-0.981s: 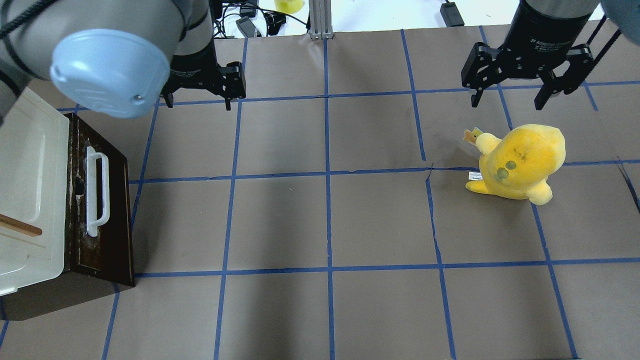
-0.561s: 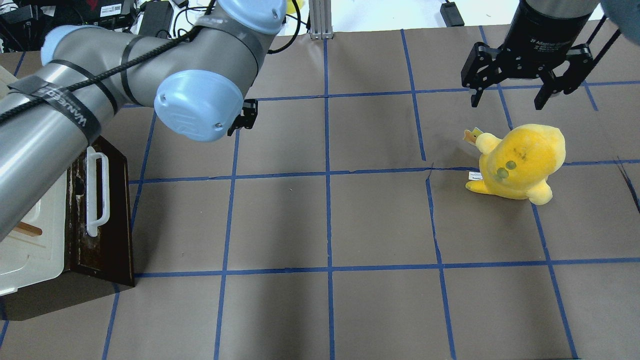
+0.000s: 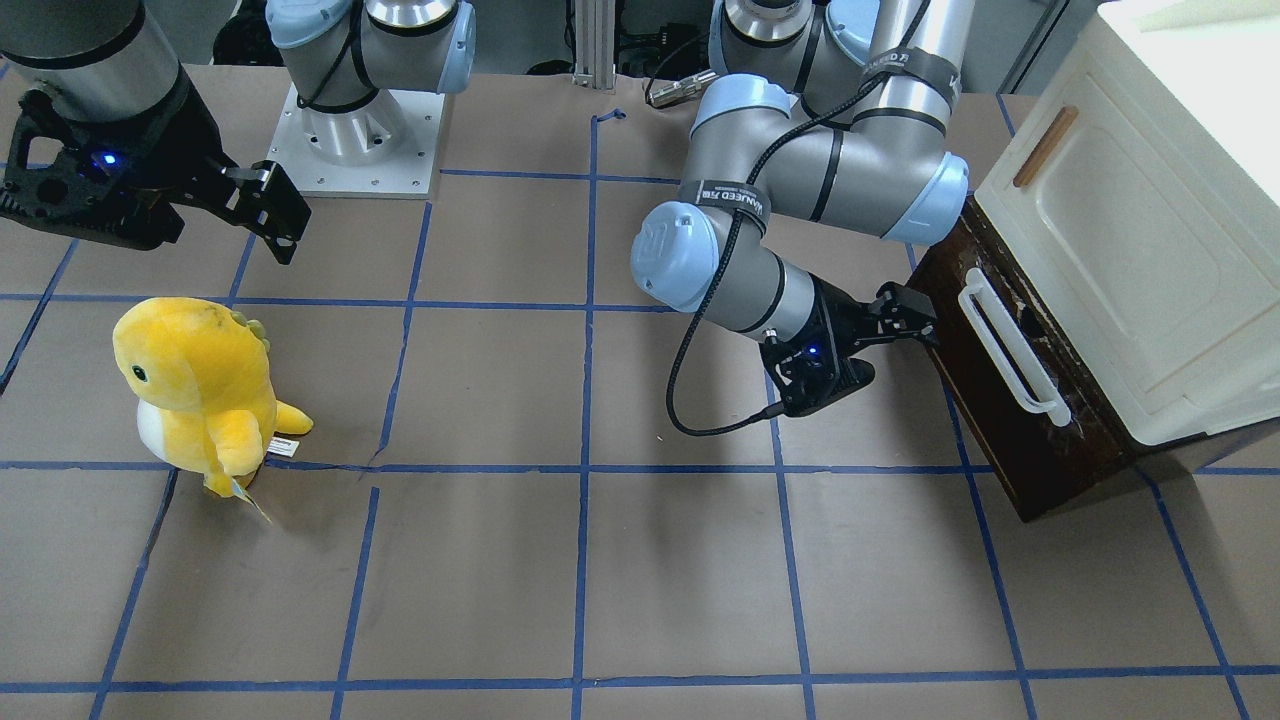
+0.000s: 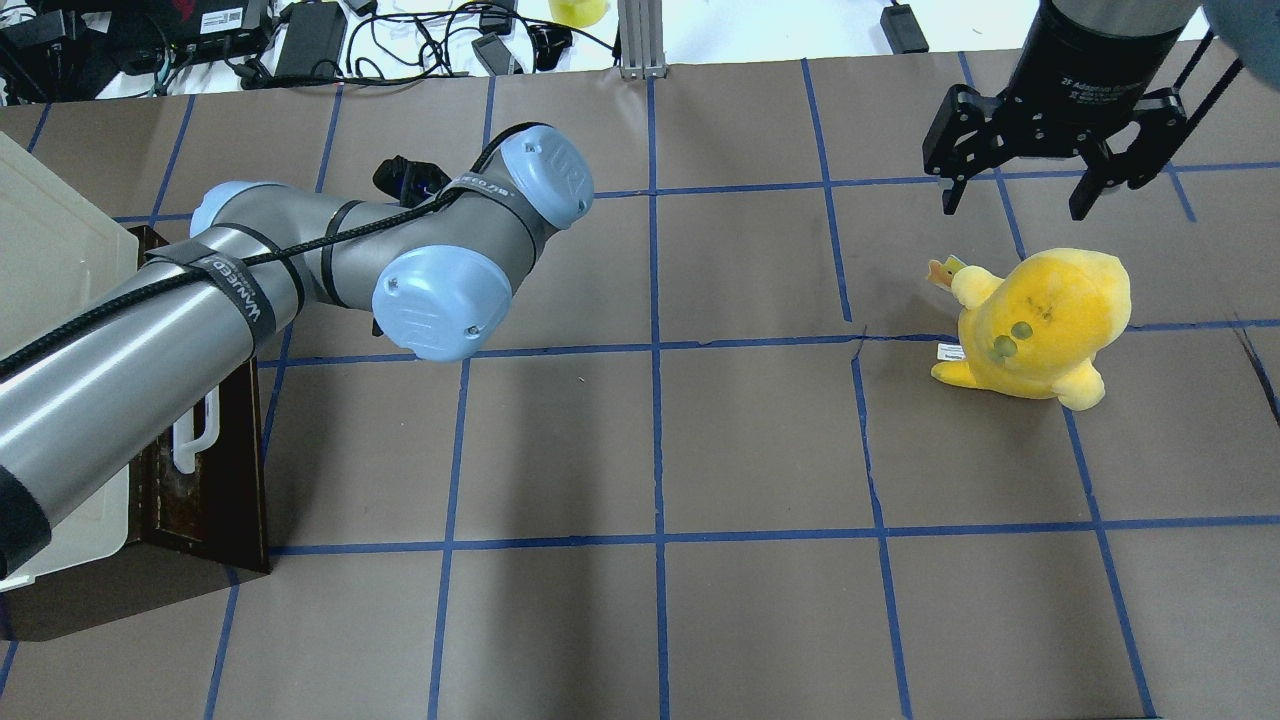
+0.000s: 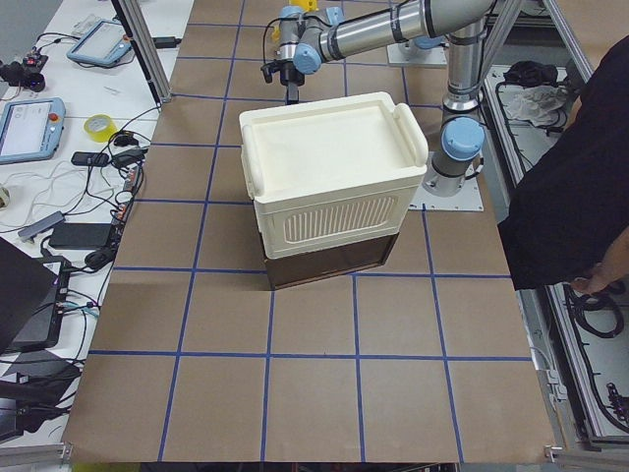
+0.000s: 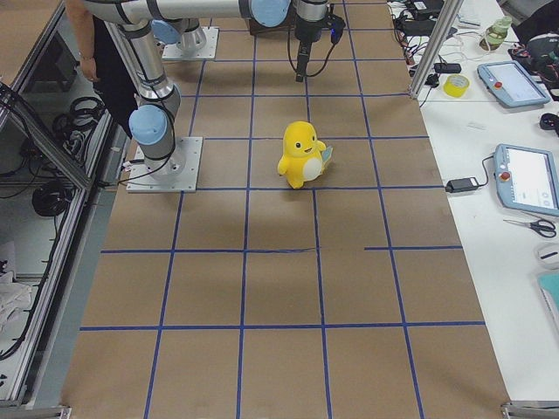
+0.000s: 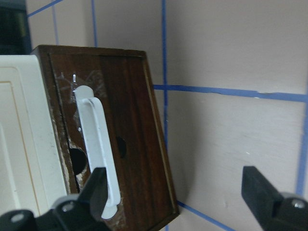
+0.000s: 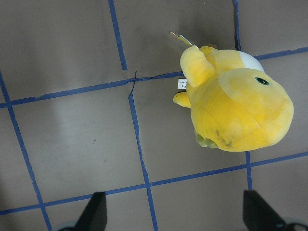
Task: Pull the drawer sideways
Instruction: 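Move the left gripper toward the white drawer handle on the cabinet, then lower the left gripper around the white handle and close it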
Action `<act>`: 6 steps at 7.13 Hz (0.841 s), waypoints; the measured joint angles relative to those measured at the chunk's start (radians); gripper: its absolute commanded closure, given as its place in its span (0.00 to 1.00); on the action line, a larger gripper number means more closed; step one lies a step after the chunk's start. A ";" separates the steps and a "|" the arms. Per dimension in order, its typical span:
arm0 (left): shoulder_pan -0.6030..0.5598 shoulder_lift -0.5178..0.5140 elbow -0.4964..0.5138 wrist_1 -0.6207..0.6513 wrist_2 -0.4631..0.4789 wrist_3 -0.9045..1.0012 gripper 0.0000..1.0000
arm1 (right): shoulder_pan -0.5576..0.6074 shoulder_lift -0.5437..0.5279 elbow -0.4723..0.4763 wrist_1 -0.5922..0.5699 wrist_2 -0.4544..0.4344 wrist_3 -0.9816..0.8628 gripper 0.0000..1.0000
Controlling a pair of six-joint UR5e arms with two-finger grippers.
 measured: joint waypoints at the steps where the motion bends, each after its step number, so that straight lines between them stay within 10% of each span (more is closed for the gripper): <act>1: 0.030 -0.014 -0.026 -0.012 0.041 -0.029 0.00 | 0.000 0.000 0.000 0.000 0.000 0.000 0.00; 6: 0.123 -0.061 -0.107 -0.103 0.258 -0.058 0.00 | 0.001 0.000 0.000 0.000 0.000 0.000 0.00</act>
